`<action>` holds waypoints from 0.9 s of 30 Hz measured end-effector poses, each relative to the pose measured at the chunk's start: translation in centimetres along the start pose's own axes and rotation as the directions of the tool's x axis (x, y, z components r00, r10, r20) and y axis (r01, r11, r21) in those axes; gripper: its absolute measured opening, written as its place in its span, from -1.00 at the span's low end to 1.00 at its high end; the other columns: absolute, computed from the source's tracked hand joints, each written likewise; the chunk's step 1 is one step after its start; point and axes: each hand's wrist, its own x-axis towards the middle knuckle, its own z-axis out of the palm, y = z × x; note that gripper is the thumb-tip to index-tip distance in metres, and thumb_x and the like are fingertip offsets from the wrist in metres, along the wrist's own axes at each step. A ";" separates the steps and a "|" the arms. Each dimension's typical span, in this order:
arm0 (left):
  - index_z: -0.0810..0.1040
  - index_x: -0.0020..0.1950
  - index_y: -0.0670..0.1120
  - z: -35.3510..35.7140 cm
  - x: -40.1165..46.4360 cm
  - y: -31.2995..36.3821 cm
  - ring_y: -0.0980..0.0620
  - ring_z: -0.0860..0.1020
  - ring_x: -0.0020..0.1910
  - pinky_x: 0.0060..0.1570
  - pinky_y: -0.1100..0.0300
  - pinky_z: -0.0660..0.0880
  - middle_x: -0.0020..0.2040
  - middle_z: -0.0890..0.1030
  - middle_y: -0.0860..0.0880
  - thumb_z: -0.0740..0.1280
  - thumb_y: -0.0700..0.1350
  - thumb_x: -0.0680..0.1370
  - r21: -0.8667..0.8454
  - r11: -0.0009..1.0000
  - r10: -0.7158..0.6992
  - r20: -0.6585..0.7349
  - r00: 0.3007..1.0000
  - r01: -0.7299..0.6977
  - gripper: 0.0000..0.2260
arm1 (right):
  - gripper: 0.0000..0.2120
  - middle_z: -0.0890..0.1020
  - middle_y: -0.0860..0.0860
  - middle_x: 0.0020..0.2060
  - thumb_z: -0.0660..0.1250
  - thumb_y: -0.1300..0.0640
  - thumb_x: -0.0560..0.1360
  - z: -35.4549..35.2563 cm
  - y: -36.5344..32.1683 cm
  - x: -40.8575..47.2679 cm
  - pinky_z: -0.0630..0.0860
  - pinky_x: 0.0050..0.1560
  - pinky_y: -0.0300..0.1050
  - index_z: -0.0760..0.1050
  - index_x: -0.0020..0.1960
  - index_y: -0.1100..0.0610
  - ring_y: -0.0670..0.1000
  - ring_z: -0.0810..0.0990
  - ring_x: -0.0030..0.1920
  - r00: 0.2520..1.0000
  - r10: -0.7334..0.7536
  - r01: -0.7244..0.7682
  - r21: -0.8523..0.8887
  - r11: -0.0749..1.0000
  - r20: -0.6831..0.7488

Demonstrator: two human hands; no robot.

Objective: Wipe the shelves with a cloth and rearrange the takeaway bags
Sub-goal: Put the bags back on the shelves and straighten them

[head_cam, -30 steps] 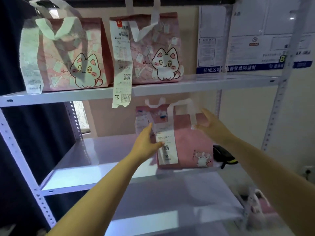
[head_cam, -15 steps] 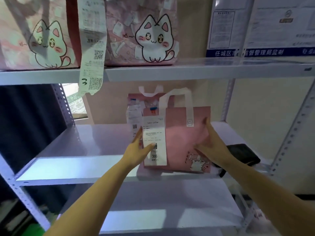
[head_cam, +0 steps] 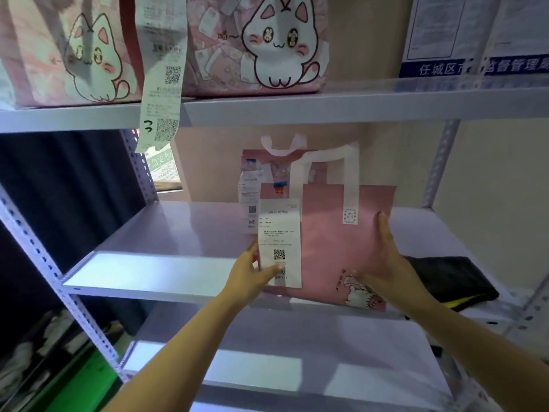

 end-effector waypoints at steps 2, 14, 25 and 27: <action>0.50 0.25 0.02 0.0 -0.2 0.0 0.17 0.59 0.07 0.14 0.05 0.54 0.10 0.65 0.13 0.47 -0.13 0.44 -0.010 1.000 -0.002 0.000 1.000 0.002 -0.60 | 0.15 0.40 -0.13 0.24 0.46 0.21 0.40 0.1 0.0 -0.3 0.57 0.08 0.10 -0.42 0.38 -0.43 0.08 0.59 0.05 1.000 0.017 -0.017 -0.015 1.000 0.005; 0.50 0.16 0.11 -1.5 -1.5 -0.3 0.26 0.56 0.06 0.02 0.28 0.51 0.07 0.64 0.16 0.48 -0.16 0.44 -0.112 0.994 -0.003 -0.016 1.000 0.001 -0.64 | 0.10 0.32 -0.07 0.41 0.40 0.33 0.44 0.7 -2.5 -0.8 0.52 -0.06 -0.31 -0.35 0.43 -0.39 -0.08 0.56 0.09 0.998 0.060 -0.060 0.098 0.993 0.004; 0.46 0.29 0.09 -9.6 -3.7 -3.8 0.06 0.57 0.13 -0.06 0.22 0.54 0.11 0.61 0.15 0.44 -0.26 0.46 -0.119 0.993 -0.042 -0.129 0.991 0.027 -0.53 | 0.07 0.13 -0.25 0.42 0.42 0.37 0.42 8.2 -8.3 -0.1 0.36 -0.18 -0.62 -0.25 0.51 -0.21 -0.13 0.37 0.26 0.999 0.032 -0.036 0.129 0.991 0.034; 0.35 0.41 0.13 -12.1 -4.9 -5.0 0.05 0.51 0.18 0.01 0.19 0.50 0.26 0.50 0.17 0.45 -0.19 0.47 -0.064 0.997 -0.045 -0.168 0.985 0.034 -0.43 | 0.06 0.10 -0.29 0.39 0.42 0.38 0.42 10.6 -9.9 0.3 0.39 -0.15 -0.57 -0.26 0.51 -0.21 -0.12 0.37 0.26 1.000 -0.005 0.002 0.139 0.990 0.021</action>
